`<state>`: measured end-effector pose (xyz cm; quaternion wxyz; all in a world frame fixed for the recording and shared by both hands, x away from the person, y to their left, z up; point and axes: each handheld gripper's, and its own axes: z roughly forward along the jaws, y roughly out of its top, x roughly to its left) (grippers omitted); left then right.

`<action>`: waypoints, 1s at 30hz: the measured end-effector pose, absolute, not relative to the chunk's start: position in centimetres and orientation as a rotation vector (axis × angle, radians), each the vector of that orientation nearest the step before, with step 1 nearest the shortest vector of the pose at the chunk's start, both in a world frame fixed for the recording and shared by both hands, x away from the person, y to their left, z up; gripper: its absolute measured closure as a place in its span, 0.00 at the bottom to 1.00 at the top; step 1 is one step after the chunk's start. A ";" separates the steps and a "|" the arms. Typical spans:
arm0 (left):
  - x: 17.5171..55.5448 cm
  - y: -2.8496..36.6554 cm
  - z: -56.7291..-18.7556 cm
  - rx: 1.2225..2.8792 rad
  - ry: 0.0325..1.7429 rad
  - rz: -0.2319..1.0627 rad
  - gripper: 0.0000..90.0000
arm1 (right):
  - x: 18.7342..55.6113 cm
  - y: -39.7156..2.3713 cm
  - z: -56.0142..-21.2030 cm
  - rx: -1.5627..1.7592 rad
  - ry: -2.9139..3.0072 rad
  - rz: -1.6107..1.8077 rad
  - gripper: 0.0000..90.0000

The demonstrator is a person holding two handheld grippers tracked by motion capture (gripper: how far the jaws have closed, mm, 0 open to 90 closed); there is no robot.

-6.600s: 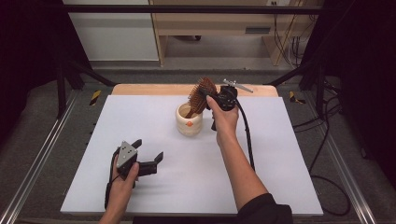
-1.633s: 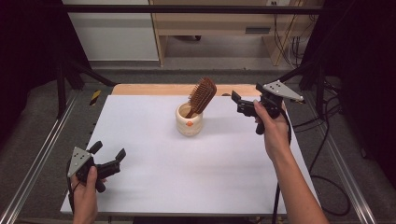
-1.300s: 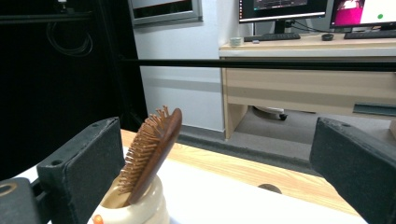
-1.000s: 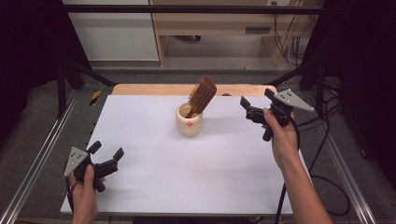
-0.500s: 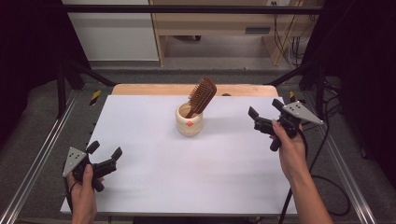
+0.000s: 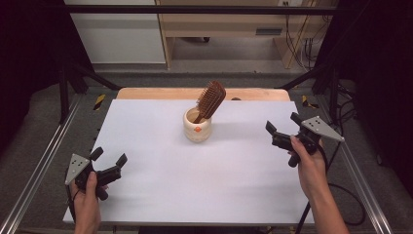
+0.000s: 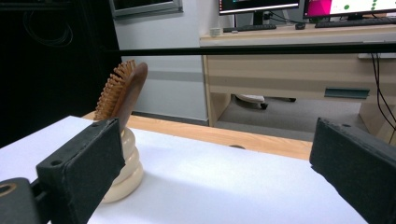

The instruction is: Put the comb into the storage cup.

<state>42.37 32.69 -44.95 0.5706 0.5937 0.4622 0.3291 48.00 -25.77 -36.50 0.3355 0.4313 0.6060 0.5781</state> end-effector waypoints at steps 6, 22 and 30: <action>42.4 32.7 -45.0 1.395 1.085 0.774 0.02 | 47.1 -26.5 -37.6 1.139 1.583 1.503 0.04; 42.2 31.4 -44.7 1.480 1.032 0.830 0.02 | 45.3 -28.1 -40.8 1.208 1.596 1.475 0.04; 42.3 31.7 -44.8 1.454 1.047 0.809 0.02 | 44.6 -28.7 -41.7 1.223 1.606 1.467 0.04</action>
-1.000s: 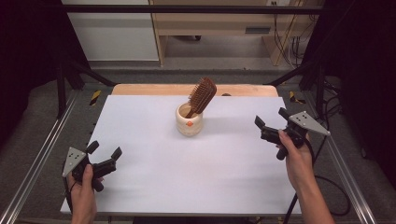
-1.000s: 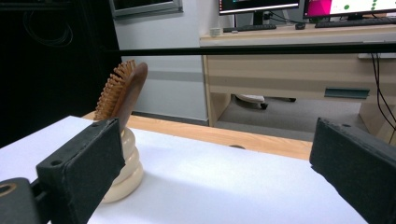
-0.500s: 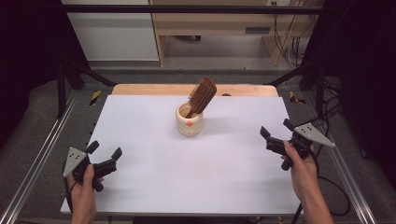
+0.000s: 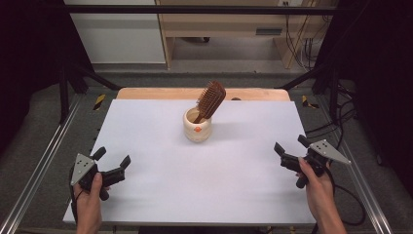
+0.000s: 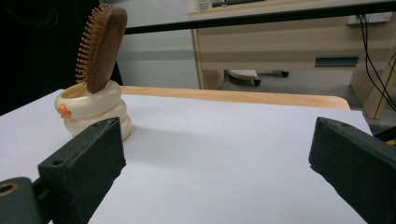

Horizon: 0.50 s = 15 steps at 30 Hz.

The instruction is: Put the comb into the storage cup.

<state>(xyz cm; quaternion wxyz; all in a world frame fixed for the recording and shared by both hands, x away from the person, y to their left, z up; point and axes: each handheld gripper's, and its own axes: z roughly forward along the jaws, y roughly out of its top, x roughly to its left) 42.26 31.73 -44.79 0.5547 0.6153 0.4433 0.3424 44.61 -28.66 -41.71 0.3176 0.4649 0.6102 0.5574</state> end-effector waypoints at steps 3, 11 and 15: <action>42.2 31.8 -44.8 1.453 1.049 0.810 0.02 | 44.3 -28.8 -42.2 1.230 1.616 1.457 0.04; 42.3 31.7 -44.8 1.456 1.046 0.803 0.02 | 43.7 -28.8 -43.1 1.235 1.637 1.443 0.04; 42.3 31.7 -44.8 1.457 1.045 0.801 0.02 | 43.6 -28.5 -43.4 1.231 1.648 1.444 0.04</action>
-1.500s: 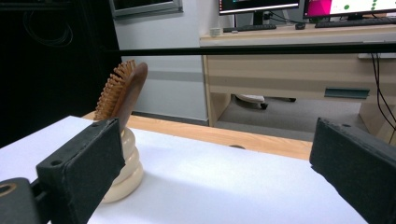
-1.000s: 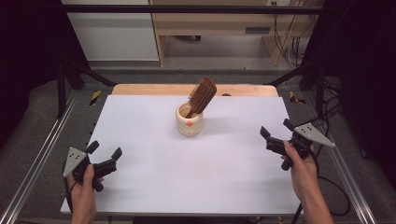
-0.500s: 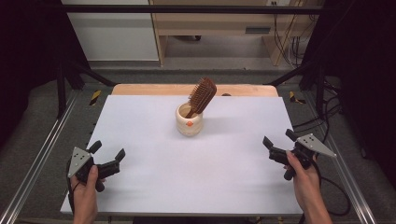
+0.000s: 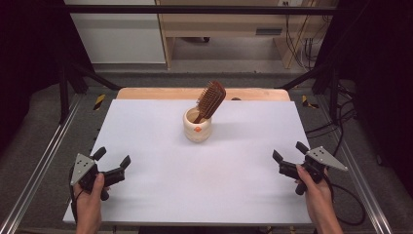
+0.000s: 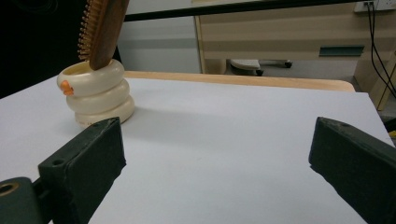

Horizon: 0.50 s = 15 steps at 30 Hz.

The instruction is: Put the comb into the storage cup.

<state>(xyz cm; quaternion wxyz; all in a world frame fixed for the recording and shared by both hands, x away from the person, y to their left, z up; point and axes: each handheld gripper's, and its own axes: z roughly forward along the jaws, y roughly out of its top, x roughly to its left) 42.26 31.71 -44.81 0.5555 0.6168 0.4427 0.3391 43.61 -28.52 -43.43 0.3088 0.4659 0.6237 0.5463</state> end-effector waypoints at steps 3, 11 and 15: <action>42.3 31.7 -44.8 1.458 1.043 0.797 0.02 | 43.5 -28.3 -43.7 1.230 1.656 1.443 0.04; 42.3 31.7 -44.8 1.460 1.038 0.788 0.02 | 43.2 -28.0 -44.4 1.213 1.682 1.433 0.04; 42.2 31.7 -44.8 1.460 1.038 0.785 0.02 | 43.1 -28.0 -44.6 1.207 1.691 1.438 0.04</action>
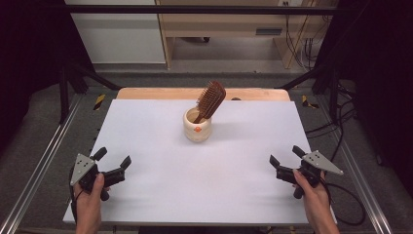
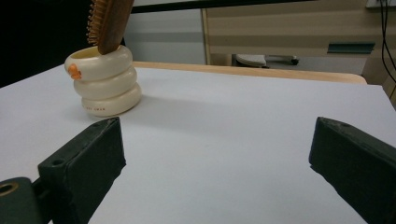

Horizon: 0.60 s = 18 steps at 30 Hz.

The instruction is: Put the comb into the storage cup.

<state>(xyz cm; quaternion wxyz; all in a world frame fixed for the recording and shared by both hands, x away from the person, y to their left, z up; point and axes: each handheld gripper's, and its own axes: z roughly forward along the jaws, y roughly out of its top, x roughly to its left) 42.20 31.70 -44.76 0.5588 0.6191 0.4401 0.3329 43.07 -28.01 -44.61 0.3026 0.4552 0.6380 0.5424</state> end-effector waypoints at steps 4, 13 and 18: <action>42.0 31.6 -44.6 1.464 1.029 0.783 0.02 | 42.9 -27.9 -44.8 1.198 1.699 1.434 0.04; 41.7 31.1 -44.2 1.471 1.014 0.764 0.02 | 42.6 -27.6 -45.4 1.165 1.714 1.449 0.04; 41.7 30.8 -44.2 1.483 1.004 0.756 0.02 | 42.6 -27.3 -45.8 1.159 1.727 1.466 0.04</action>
